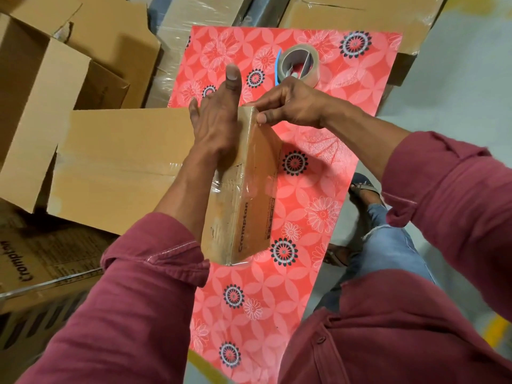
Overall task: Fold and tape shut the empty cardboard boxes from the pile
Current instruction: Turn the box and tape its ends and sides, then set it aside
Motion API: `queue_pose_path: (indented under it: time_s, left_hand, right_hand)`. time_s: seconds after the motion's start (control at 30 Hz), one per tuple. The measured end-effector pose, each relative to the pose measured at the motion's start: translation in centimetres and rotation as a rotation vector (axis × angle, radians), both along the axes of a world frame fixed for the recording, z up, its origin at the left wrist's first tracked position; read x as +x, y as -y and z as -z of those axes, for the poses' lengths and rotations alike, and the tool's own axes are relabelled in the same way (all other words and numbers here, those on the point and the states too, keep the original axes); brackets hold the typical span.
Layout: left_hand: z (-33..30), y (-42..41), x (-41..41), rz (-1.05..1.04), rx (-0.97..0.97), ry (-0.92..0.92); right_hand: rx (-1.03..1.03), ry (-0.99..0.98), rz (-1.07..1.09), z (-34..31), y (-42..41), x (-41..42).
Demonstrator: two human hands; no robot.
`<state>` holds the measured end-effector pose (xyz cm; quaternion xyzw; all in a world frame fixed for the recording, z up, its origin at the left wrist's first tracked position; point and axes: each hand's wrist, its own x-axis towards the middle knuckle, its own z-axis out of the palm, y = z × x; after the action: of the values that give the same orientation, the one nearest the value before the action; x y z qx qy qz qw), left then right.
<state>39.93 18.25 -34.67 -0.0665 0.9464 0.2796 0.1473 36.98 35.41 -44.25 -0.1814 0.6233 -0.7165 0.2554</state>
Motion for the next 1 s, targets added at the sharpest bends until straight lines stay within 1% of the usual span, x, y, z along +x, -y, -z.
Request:
queue_pose_path:
  time_s: [0.2, 0.3, 0.37, 0.43, 0.5, 0.53, 0.57, 0.6, 0.63, 0.7, 0.73, 0.83, 0.9, 1.0]
  left_hand:
    - [-0.1, -0.1, 0.2, 0.022, 0.005, -0.022]
    - [-0.2, -0.2, 0.2, 0.037, -0.009, -0.051]
    - [-0.3, -0.2, 0.1, 0.034, -0.01, -0.063]
    - [-0.1, -0.4, 0.3, 0.033, -0.029, -0.082]
    - [0.3, -0.3, 1.0, 0.038, -0.047, -0.142]
    - [0.5, 0.1, 1.3, 0.015, -0.005, -0.198]
    - [0.6, 0.5, 1.7, -0.028, 0.081, -0.264]
    - [0.7, 0.9, 2.1, -0.092, 0.175, -0.336]
    - [0.6, 1.2, 2.6, -0.159, 0.229, -0.403]
    - [-0.2, 1.7, 4.2, -0.22, 0.201, -0.51]
    - [-0.7, 2.2, 5.4, -0.227, 0.181, -0.542]
    - [-1.7, 4.5, 10.9, -0.284, 0.225, -0.592]
    - [-1.1, 6.6, 15.7, -0.32, 0.181, -0.637]
    - [0.7, 9.3, 22.8, -0.307, 0.139, -0.666]
  right_hand:
    - [0.055, 0.082, -0.185, -0.9, -1.1, -0.9]
    - [0.061, 0.15, -0.157, -1.0, -0.9, -1.2]
    - [0.111, 0.108, -0.069, -1.0, -0.6, -0.9]
    - [0.092, 0.05, 0.005, -1.3, -0.2, -0.4]
    - [0.068, 0.046, -0.008, -1.0, -0.3, -0.2]
    - [0.101, 0.025, -0.055, -0.8, -0.4, -0.2]
    - [0.16, -0.016, -0.122, -0.5, -0.7, -0.1]
    - [0.261, -0.081, -0.181, -0.3, -1.0, 0.3]
    - [0.384, -0.152, -0.215, 0.3, -1.5, 0.8]
    - [0.615, -0.285, -0.192, 1.2, -2.4, 2.7]
    - [0.673, -0.32, -0.115, 1.6, -2.7, 3.9]
    - [0.662, -0.436, 0.117, 1.9, -2.6, 7.6]
    - [0.633, -0.583, 0.214, 1.2, -2.1, 10.0]
    - [0.441, -0.856, 0.305, -1.4, -0.4, 12.4]
